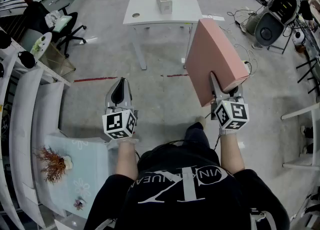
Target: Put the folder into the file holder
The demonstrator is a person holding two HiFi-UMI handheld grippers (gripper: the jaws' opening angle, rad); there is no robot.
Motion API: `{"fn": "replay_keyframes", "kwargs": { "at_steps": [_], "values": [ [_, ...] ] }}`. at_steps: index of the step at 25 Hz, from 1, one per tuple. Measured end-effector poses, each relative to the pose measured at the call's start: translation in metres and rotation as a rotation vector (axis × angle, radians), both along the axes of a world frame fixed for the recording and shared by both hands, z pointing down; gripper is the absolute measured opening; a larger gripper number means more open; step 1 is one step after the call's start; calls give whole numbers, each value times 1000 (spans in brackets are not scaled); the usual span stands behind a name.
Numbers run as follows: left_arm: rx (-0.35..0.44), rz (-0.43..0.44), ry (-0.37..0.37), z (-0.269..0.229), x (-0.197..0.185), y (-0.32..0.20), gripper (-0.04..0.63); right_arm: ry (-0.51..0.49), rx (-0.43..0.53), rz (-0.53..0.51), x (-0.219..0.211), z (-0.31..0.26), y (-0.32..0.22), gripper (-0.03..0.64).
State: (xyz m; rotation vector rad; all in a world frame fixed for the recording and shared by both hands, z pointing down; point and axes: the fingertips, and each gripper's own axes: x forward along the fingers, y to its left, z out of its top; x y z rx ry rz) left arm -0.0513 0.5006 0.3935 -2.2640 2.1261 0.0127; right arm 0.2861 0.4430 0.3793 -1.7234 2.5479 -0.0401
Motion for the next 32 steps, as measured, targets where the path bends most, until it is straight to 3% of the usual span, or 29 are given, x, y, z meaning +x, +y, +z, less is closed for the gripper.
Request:
{"fn": "replay_keyframes", "kwargs": {
  "at_steps": [17,26,32],
  "values": [
    [-31,-31,43,15,-29,1,0,-29,-14,8,1,8,-15,290],
    [-55,15,46,21,-19,-35,0,-44,-50,9,1,17,-43,295],
    [-71,0,60,26,-31,-79,0,-46,-61,2,-10,22,-86,295]
  ]
}}
